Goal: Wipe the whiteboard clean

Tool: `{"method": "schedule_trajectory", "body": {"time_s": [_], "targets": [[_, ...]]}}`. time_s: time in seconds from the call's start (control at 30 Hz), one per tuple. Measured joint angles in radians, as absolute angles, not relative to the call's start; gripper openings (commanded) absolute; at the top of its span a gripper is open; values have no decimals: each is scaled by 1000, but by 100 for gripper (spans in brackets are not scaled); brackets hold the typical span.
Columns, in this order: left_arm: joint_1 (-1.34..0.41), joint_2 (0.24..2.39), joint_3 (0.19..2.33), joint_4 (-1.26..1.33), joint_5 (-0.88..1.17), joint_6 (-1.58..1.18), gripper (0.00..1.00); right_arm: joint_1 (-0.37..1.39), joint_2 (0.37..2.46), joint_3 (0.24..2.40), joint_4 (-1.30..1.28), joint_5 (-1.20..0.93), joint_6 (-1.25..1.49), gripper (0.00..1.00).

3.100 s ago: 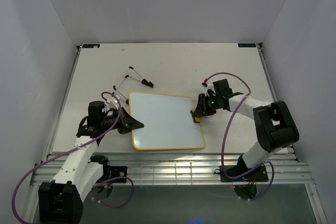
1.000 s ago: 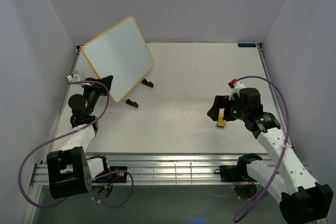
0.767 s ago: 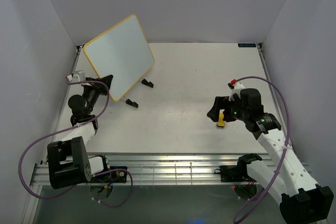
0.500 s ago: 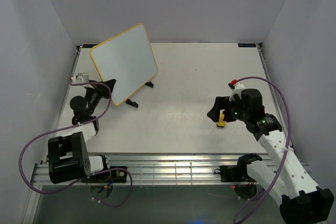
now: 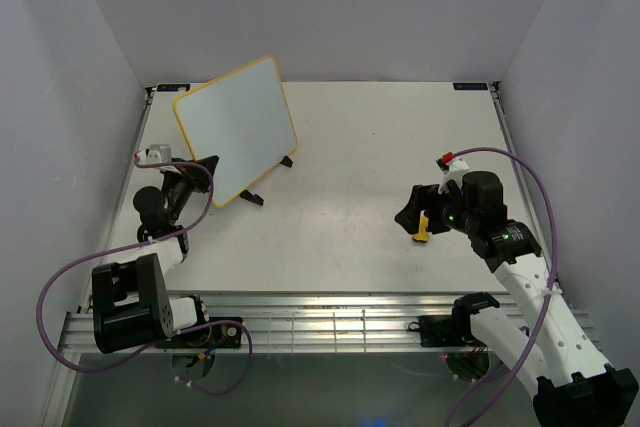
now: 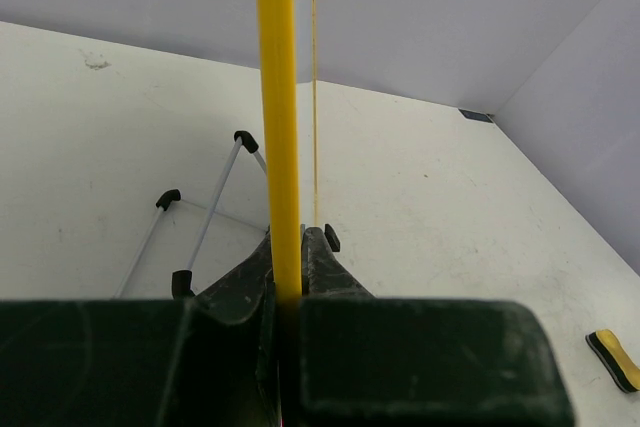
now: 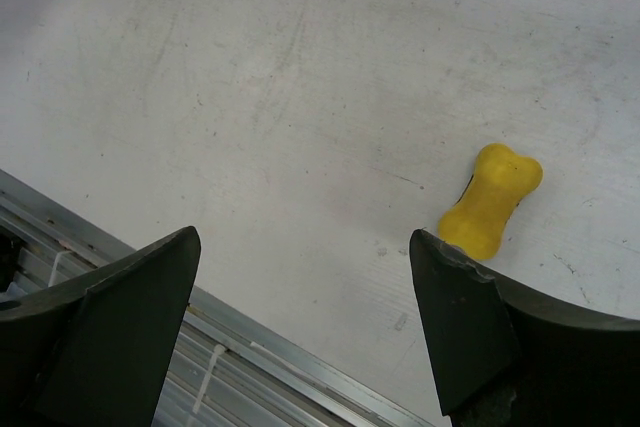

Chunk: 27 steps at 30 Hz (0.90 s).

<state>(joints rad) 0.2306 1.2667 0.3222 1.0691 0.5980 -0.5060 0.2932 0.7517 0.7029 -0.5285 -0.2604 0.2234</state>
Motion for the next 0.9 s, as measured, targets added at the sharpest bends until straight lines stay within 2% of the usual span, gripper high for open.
{"method": "schedule_trajectory", "body": {"time_s": [0.47, 0.53, 0.57, 0.8, 0.9], "targets": [[214, 1281, 258, 1143, 545, -467, 0, 304, 728, 703, -528, -274, 220, 90], [210, 1280, 223, 1186, 523, -468, 15, 304, 726, 703, -528, -277, 220, 90], [207, 1280, 210, 1205, 514, -467, 18, 304, 725, 703, -528, -278, 220, 90], [205, 1293, 176, 1260, 486, -453, 15, 304, 719, 702, -528, -289, 219, 90], [205, 1303, 176, 1269, 482, -453, 20, 304, 713, 702, -528, -291, 219, 90]]}}
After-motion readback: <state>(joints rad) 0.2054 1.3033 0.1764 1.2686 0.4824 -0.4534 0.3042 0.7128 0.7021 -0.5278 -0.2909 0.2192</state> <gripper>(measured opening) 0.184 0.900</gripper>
